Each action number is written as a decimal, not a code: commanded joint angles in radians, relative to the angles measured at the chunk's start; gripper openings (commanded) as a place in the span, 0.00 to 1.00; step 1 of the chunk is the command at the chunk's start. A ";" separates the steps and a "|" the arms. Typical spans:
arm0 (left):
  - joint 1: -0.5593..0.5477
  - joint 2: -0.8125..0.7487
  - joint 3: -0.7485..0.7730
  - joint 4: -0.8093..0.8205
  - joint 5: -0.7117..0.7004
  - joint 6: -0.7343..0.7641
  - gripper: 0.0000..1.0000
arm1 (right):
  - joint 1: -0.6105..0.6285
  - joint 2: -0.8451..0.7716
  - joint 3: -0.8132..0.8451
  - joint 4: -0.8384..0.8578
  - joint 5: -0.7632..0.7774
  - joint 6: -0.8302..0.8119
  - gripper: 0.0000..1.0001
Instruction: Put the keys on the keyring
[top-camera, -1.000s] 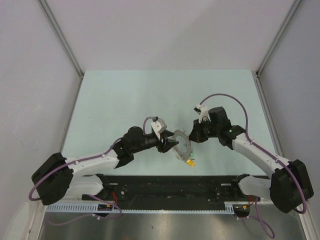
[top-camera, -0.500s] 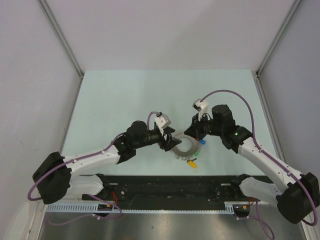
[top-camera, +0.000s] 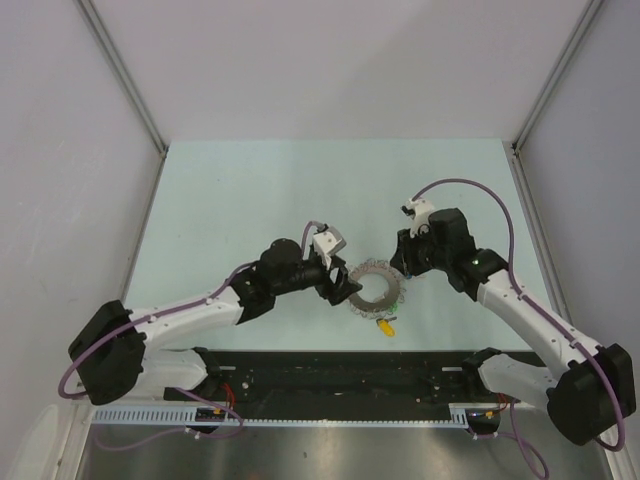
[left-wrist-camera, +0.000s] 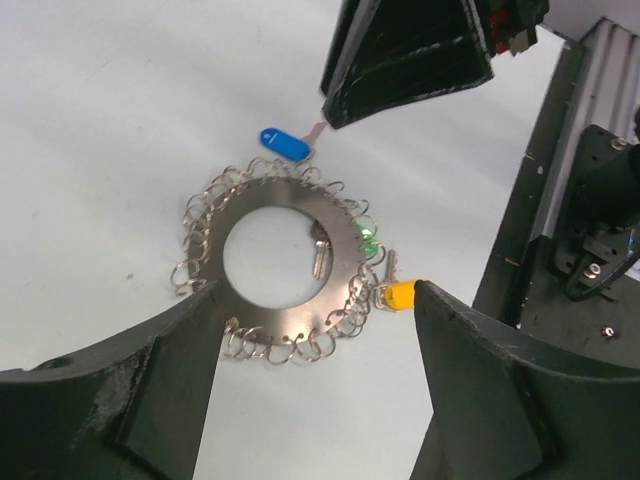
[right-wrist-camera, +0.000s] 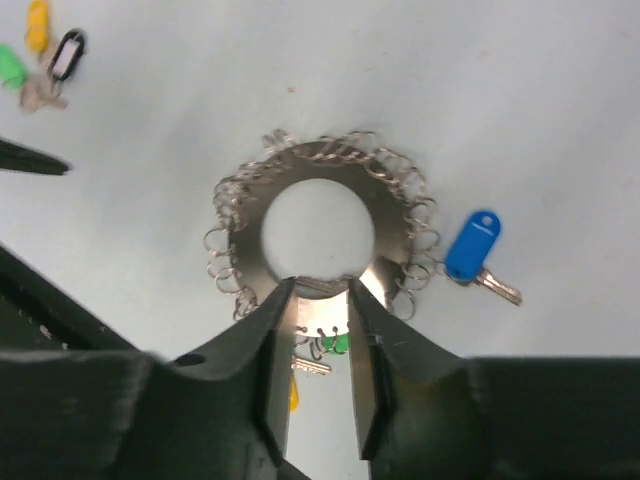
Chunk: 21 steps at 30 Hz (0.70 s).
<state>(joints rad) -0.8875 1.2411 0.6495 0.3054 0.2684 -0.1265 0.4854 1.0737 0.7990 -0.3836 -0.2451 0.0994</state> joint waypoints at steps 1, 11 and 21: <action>0.027 -0.057 0.052 -0.080 -0.110 -0.067 0.82 | -0.056 0.005 0.013 -0.041 0.101 0.052 0.39; 0.297 -0.195 0.012 -0.238 -0.127 -0.326 0.92 | -0.217 0.011 -0.096 0.051 0.047 0.131 0.60; 0.371 -0.227 0.025 -0.298 -0.072 -0.251 0.95 | -0.235 0.167 -0.126 0.138 0.049 0.168 0.50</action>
<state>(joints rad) -0.5190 1.0130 0.6559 0.0338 0.1535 -0.3931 0.2512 1.1851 0.6815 -0.3206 -0.2142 0.2577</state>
